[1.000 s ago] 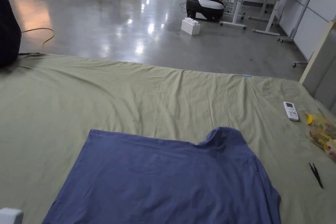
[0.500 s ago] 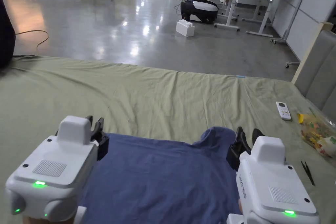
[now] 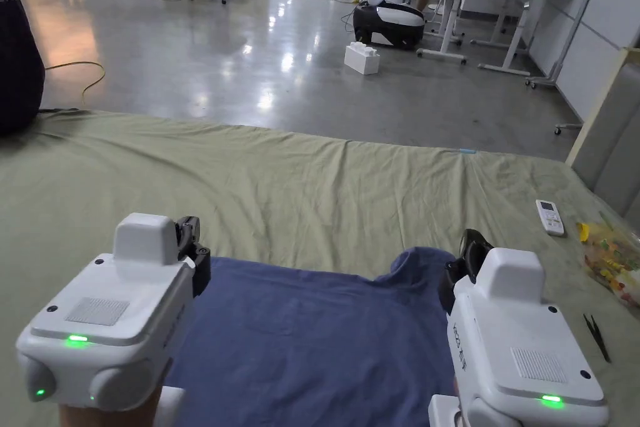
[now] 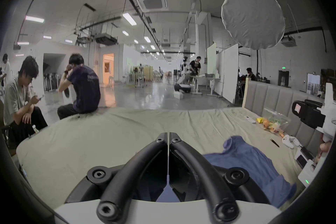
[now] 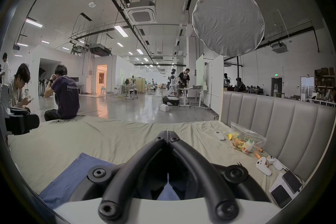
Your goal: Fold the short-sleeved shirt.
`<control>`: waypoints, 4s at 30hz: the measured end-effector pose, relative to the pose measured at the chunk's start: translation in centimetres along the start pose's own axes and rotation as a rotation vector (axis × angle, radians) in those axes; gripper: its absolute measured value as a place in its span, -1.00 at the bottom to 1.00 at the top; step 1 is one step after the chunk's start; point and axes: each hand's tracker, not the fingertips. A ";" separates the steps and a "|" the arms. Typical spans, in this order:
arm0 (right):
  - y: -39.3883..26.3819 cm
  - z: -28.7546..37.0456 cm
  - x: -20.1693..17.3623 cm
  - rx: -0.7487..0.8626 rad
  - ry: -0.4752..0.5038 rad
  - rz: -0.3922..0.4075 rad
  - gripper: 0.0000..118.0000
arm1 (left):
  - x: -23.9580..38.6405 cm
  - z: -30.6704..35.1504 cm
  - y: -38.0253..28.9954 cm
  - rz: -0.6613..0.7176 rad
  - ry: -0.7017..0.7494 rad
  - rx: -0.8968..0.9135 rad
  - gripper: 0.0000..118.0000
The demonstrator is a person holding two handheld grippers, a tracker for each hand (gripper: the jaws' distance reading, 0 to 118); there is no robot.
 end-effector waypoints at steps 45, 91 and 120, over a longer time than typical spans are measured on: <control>-6.3 1.5 1.7 -0.230 0.065 0.039 -0.99 | -11.4 2.8 -18.4 -0.005 0.092 -0.910 -0.90; -15.1 8.8 10.9 -0.984 -0.005 0.056 -0.85 | -12.3 5.3 -15.3 0.069 0.035 -0.714 -0.90; -15.5 -15.3 11.3 -1.042 -0.050 -0.008 -0.84 | -11.4 -17.0 -11.0 0.011 0.076 -0.704 -0.90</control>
